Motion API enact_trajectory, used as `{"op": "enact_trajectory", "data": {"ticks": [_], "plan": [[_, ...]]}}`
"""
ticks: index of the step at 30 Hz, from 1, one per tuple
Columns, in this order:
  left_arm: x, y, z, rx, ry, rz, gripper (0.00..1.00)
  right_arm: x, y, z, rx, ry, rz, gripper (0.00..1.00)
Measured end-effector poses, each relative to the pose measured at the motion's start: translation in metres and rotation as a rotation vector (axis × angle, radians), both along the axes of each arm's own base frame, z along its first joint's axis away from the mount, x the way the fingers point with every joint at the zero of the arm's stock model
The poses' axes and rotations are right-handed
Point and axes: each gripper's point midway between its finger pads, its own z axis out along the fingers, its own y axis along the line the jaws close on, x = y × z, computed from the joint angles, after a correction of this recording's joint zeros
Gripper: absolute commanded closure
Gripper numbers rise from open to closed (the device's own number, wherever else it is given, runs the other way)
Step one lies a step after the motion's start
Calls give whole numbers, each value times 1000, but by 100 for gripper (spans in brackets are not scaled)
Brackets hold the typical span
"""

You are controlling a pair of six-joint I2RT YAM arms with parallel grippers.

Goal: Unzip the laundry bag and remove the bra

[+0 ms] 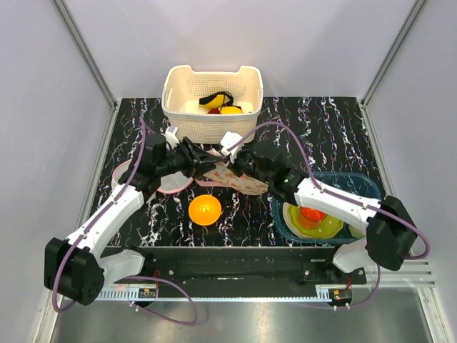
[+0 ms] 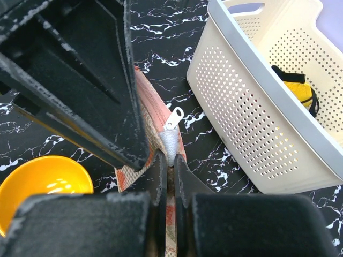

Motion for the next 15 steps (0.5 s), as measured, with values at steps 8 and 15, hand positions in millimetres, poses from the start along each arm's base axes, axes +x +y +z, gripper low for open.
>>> {"op": "enact_trajectory", "data": {"ticks": [8,15], "plan": [[11,13,16,-12,-54,33,52,-6,-2,-18,-33,-31,16,100],[17,23,87,185,-411,-72,41,-26,-13,-26,-37,-26,64,100]]}}
